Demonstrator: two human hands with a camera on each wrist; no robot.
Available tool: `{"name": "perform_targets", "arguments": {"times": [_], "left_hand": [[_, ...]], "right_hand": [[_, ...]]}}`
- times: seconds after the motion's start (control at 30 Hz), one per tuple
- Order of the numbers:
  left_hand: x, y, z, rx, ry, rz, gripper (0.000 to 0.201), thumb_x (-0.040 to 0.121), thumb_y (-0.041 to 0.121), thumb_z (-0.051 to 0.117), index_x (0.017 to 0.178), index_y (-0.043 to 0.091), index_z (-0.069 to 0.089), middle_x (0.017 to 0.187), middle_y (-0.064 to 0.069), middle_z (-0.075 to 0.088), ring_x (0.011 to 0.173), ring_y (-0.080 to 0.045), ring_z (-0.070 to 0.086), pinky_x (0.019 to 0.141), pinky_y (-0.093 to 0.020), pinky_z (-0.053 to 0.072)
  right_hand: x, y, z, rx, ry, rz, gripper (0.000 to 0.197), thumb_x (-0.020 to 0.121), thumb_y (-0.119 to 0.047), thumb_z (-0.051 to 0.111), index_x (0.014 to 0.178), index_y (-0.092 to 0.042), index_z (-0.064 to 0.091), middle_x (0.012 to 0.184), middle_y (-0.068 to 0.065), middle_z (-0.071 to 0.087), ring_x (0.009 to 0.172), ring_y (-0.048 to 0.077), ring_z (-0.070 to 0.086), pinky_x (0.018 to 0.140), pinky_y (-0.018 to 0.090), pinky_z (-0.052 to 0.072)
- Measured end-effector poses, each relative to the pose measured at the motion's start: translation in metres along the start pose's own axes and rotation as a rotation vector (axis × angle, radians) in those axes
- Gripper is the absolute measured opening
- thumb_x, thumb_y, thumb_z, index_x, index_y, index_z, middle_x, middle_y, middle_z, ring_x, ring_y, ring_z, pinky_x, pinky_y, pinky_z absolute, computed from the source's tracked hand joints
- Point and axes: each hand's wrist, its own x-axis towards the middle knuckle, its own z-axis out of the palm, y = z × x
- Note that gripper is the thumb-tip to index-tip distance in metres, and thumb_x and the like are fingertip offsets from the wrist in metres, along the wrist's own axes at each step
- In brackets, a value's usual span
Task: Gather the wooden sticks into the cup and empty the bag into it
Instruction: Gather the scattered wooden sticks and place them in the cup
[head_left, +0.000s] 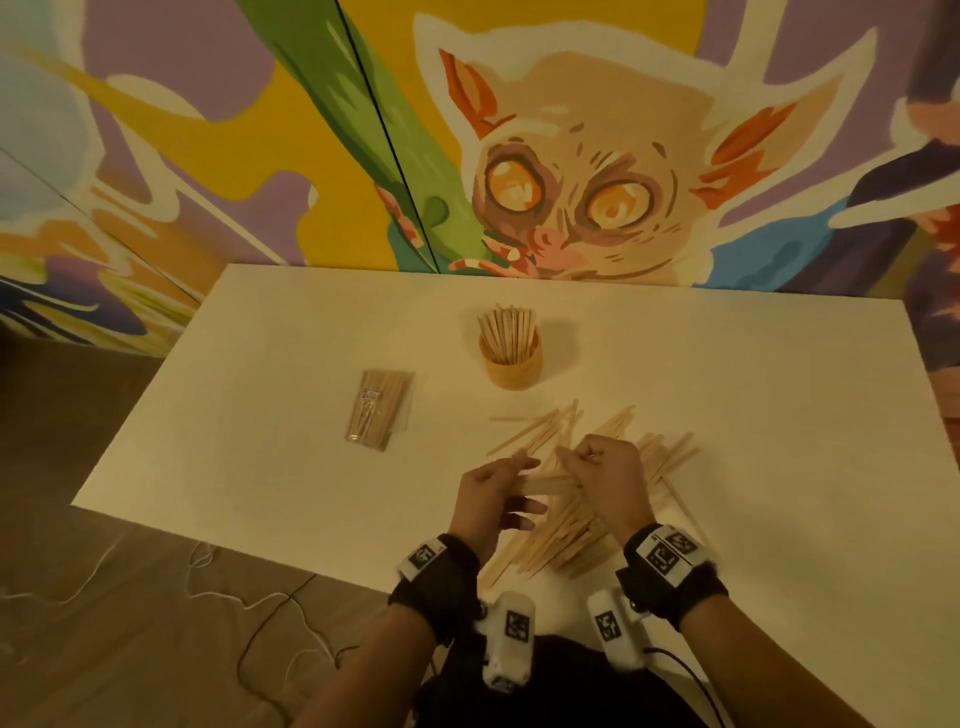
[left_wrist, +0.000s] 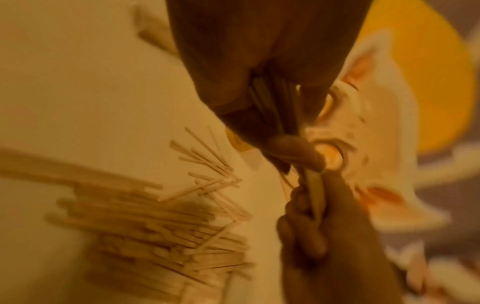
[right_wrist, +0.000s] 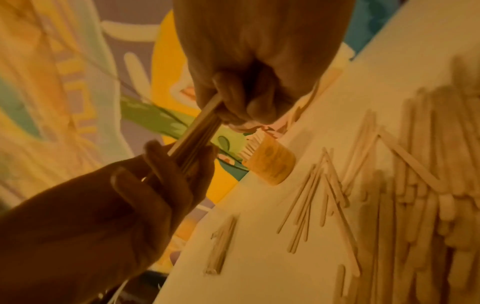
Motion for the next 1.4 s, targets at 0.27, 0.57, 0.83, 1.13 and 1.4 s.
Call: {"name": "perform_targets", "arguments": {"times": [0.27, 0.57, 0.83, 1.13, 1.4], "left_hand": [[0.014, 0.023, -0.033, -0.124, -0.072, -0.084, 0.024, 0.097, 0.028, 0.055, 0.096, 0.009, 0.070, 0.073, -0.001, 0.064, 0.056, -0.010, 0.059, 0.043, -0.020, 0.042], [0.041, 0.034, -0.072, -0.096, -0.061, 0.120, 0.019, 0.098, 0.005, 0.050, 0.101, -0.004, 0.066, 0.069, -0.010, 0.069, 0.058, -0.017, 0.067, 0.056, -0.024, 0.054], [0.072, 0.055, -0.103, 0.167, -0.146, 0.217, 0.013, 0.095, 0.009, 0.058, 0.096, 0.002, 0.069, 0.081, -0.011, 0.070, 0.066, -0.022, 0.069, 0.054, -0.028, 0.054], [0.118, 0.073, -0.126, 0.138, -0.148, 0.134, 0.021, 0.092, 0.025, 0.065, 0.093, 0.006, 0.075, 0.077, -0.013, 0.071, 0.038, -0.013, 0.046, 0.038, -0.021, 0.036], [0.156, 0.089, -0.129, 0.021, -0.145, 0.024, 0.042, 0.099, 0.035, 0.050, 0.106, -0.003, 0.068, 0.077, -0.009, 0.068, 0.056, -0.021, 0.063, 0.046, -0.025, 0.046]], "right_hand": [[0.019, -0.011, 0.030, -0.041, 0.042, -0.112, 0.030, 0.086, -0.018, 0.073, 0.063, -0.002, 0.061, 0.060, 0.010, 0.061, 0.056, 0.007, 0.052, 0.060, 0.018, 0.044], [0.039, -0.024, 0.065, 0.166, -0.043, 0.167, 0.036, 0.093, -0.036, 0.063, 0.086, 0.000, 0.066, 0.058, 0.017, 0.048, 0.041, 0.020, 0.037, 0.039, 0.023, 0.029], [0.067, -0.030, 0.092, 0.148, -0.171, 0.343, 0.033, 0.091, -0.031, 0.067, 0.083, 0.001, 0.061, 0.054, 0.010, 0.049, 0.037, 0.013, 0.032, 0.036, 0.021, 0.023], [0.110, -0.052, 0.135, -0.024, -0.100, 0.170, 0.029, 0.091, -0.021, 0.069, 0.081, 0.004, 0.059, 0.049, 0.012, 0.049, 0.030, 0.008, 0.039, 0.032, 0.017, 0.026], [0.162, -0.071, 0.103, -0.079, -0.008, 0.143, 0.027, 0.086, -0.016, 0.075, 0.070, -0.007, 0.054, 0.057, 0.008, 0.057, 0.034, 0.010, 0.047, 0.032, 0.017, 0.030]]}}
